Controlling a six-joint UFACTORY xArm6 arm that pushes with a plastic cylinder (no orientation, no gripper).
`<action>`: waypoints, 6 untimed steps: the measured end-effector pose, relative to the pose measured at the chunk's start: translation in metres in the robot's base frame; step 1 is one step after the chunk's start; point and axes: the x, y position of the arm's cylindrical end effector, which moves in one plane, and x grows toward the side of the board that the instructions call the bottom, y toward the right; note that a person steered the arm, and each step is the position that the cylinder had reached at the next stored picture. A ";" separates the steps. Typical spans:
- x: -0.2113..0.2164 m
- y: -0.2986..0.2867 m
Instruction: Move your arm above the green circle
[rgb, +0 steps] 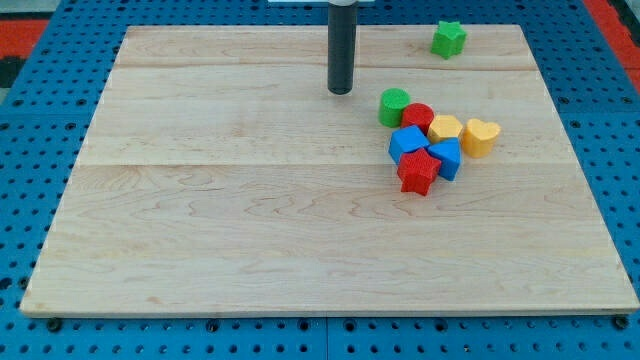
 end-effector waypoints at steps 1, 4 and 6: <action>0.001 0.000; 0.001 -0.005; -0.038 0.019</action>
